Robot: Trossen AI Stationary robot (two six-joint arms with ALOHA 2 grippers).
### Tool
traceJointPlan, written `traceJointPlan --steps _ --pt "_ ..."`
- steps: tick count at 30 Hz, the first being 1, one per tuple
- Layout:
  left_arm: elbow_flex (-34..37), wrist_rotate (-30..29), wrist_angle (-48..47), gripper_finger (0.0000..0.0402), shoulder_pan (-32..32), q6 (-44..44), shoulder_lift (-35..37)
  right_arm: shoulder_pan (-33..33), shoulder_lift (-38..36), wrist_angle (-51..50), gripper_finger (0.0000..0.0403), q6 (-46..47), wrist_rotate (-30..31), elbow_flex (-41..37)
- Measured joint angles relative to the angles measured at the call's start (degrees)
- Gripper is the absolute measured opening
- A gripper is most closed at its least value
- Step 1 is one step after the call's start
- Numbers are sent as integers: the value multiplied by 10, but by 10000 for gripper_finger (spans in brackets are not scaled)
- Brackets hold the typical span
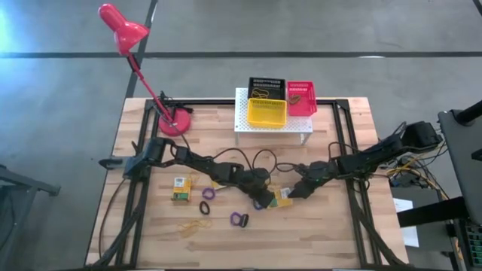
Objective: Pick & Place Office Desk Supplies
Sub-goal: Put the yellow crayon box in the yellow bin on the shelf
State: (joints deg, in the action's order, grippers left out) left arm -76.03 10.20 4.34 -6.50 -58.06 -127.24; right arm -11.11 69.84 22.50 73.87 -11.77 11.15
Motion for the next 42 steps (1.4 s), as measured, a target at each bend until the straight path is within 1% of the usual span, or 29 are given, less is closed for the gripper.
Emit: traceJointPlan --steps 8,10,13,16,18,21,25,28,33,38,42 --pt "1 -17 6 4 -2 8 0 0 -8 -9 226 9 -1 45" --pt "1 -15 5 4 -2 9 1 0 -8 -38 226 13 -1 61" --pt "3 -1 1 4 0 12 14 -2 -10 -108 225 34 0 83" --pt "6 -3 -20 4 0 9 33 -7 -7 -173 224 35 1 98" --pt "6 -4 -33 4 1 -5 48 -12 -6 -193 224 35 5 102" --pt "6 -1 -54 4 -2 -35 64 -20 -4 -191 224 40 22 100" --pt "8 12 -69 4 -13 -59 55 -26 -3 -191 224 48 58 91" --pt "9 12 -83 4 -18 -72 54 -26 -3 -187 224 57 69 82" --pt "27 -16 -70 4 -19 -84 55 -26 4 -169 224 60 88 73" --pt "56 -34 -31 4 -19 -97 57 -26 56 -100 224 61 86 73" --pt "61 -31 -20 4 -19 -99 57 -27 102 -59 224 74 73 74"
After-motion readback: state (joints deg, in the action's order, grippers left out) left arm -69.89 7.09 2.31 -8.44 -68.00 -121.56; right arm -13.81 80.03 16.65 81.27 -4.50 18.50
